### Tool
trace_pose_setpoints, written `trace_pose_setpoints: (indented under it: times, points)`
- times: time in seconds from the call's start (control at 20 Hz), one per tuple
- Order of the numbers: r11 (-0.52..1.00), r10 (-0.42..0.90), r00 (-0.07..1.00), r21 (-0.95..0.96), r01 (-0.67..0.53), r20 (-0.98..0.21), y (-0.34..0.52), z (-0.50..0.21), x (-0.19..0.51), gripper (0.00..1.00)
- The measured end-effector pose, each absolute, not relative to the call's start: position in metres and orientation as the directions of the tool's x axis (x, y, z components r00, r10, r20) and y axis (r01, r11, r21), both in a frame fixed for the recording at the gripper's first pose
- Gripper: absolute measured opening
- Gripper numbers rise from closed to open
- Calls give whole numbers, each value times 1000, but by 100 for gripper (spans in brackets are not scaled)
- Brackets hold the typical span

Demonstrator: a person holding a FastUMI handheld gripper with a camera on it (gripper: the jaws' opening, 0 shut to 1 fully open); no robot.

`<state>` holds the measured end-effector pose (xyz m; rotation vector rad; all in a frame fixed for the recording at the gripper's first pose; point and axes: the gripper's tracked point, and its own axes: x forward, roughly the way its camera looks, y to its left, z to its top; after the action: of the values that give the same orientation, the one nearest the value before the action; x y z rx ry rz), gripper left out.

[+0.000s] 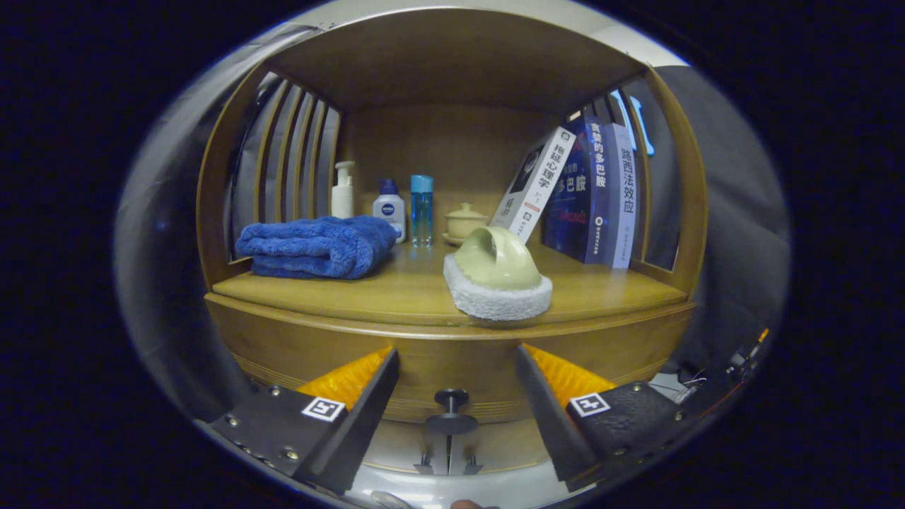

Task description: Pull open the drawer, take out the items inside it, and place them on the countertop above the cabinet.

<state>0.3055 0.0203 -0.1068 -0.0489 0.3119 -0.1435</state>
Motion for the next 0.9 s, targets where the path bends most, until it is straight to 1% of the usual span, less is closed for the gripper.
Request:
trace_pose_setpoints:
  times: [0.5, 0.7, 0.9]
  points:
    - [986, -160, 939, -86, 141, -304, 16, -108, 304, 100]
    - [987, -157, 951, -58, 147, -267, 10, -85, 288, 100]
    - [992, -121, 969, -51, 113, -215, 0, -43, 255, 100]
